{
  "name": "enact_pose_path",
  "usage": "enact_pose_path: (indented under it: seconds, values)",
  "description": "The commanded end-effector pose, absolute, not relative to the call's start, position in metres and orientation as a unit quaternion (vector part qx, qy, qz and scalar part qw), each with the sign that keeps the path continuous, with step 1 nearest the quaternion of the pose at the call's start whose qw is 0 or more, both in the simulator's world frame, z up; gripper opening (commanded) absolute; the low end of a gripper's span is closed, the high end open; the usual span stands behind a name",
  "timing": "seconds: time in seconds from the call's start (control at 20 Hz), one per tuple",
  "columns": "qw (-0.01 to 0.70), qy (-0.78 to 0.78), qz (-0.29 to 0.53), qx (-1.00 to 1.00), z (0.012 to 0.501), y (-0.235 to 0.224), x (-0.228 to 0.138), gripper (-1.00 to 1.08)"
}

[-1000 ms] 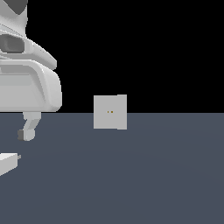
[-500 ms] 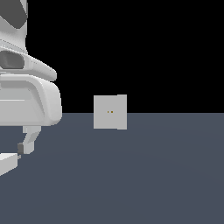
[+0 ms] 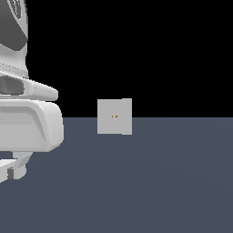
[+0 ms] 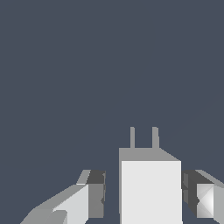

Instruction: Plug the charger into the wall socket.

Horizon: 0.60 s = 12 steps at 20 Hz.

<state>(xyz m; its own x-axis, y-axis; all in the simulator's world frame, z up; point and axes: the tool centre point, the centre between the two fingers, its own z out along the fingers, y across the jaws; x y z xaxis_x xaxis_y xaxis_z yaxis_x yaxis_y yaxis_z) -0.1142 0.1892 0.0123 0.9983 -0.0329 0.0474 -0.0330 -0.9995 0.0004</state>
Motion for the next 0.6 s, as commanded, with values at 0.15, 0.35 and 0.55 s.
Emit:
enact_pose_path:
  seconds: [0.15,0.35,0.55]
  values:
    - [0.000,-0.017,0.024,1.000,0.0118,0.1894,-0.1137,-1.00]
    - [0.000,-0.017,0.024,1.000,0.0118,0.1894,-0.1137,-1.00]
    - [0.000,-0.017,0.024,1.000,0.0127,0.1882,-0.1133,-1.00]
